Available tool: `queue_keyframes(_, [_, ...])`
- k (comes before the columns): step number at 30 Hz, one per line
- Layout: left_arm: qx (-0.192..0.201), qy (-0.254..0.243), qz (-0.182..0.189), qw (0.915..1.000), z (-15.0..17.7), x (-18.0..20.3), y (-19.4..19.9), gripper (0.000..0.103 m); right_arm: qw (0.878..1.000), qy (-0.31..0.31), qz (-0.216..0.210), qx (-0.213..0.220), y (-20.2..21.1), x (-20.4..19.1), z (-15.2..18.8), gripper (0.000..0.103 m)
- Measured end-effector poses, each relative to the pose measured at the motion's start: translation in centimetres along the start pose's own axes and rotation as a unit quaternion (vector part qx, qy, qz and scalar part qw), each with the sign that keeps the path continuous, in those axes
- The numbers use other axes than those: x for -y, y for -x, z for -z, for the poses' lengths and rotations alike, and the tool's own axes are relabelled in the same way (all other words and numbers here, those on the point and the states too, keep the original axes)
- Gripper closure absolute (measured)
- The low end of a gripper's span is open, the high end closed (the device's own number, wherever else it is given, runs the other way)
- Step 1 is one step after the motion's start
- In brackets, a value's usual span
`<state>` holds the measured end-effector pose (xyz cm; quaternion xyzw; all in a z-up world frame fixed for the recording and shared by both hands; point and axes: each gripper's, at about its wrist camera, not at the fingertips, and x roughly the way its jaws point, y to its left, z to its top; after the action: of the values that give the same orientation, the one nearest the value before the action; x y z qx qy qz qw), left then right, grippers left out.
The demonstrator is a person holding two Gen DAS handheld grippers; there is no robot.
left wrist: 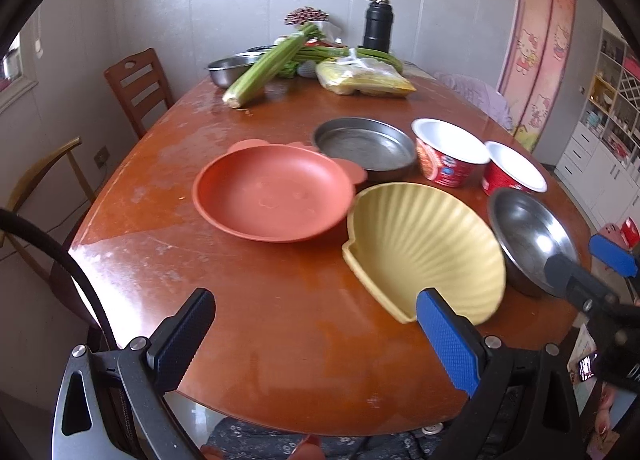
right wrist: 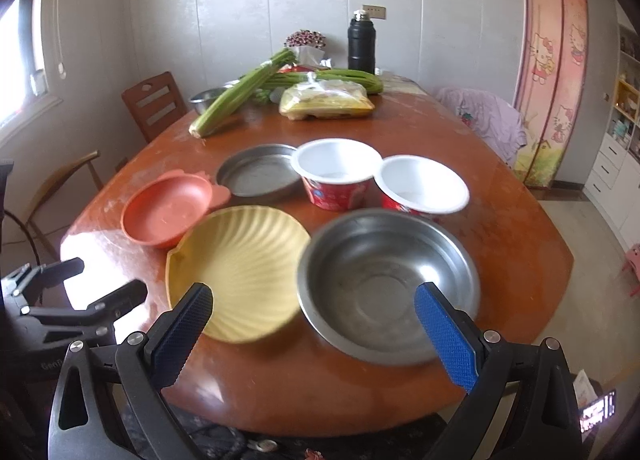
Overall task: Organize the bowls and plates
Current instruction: 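Move the left tool to the orange bear-eared bowl rim and close it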
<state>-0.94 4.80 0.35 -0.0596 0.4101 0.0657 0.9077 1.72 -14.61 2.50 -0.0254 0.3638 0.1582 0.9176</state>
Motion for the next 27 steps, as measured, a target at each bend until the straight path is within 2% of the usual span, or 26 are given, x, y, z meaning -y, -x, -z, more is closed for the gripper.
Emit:
queue_keyframes(12, [0.007,0.044,-0.04,0.9982,-1.5,-5.7,-0.8,0.002,0.998,0.038,-0.041,0.008,-3.4,-4.8,-4.8,0.002])
queue_keyframes(19, [0.01,0.059,-0.043,0.9973,-3.0,-8.0,-1.8,0.002,0.997,0.051,-0.054,-0.008,-6.1,-7.5,-6.6,0.002])
queue_keyframes(27, [0.001,0.081,-0.04,0.9959,-5.3,-11.0,-4.3,0.002,0.996,0.053,-0.055,-0.052,-10.6,-9.6,-7.3,0.002])
